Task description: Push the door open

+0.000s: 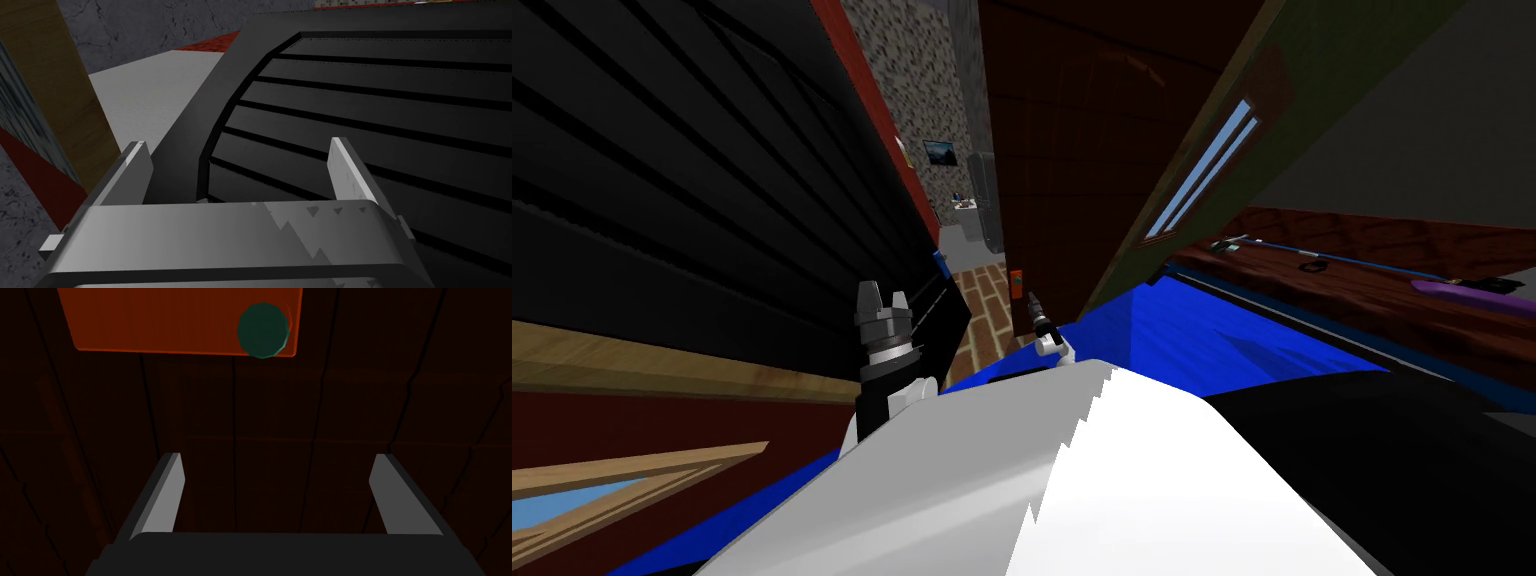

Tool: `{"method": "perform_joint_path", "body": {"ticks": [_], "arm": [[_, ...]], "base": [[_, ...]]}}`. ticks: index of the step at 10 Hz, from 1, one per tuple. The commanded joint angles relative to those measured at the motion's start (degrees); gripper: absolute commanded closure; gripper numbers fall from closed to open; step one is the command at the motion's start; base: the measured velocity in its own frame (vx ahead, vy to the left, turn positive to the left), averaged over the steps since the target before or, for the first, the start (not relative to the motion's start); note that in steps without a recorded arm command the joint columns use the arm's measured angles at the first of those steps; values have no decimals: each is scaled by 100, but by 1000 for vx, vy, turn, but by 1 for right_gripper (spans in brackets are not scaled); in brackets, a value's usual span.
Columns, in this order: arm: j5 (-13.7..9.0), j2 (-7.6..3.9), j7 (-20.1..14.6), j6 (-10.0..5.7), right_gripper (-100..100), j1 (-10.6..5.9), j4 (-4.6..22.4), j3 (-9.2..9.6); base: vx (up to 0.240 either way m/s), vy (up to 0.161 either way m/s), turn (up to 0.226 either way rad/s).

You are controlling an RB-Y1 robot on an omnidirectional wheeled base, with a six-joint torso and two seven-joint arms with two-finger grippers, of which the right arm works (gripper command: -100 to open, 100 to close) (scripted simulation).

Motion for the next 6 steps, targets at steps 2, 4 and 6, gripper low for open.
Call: {"method": "perform_joint_path", "body": {"ticks": [2, 4, 6], "arm": [[-114, -145, 124, -5, -100, -1, -18, -200], [-229, -245, 236, -14, -100, 4, -34, -392], [-365, -310, 369, -26, -100, 9, -53, -619]], "base": [[49, -169, 169], [92, -137, 235], [86, -67, 229]]}}
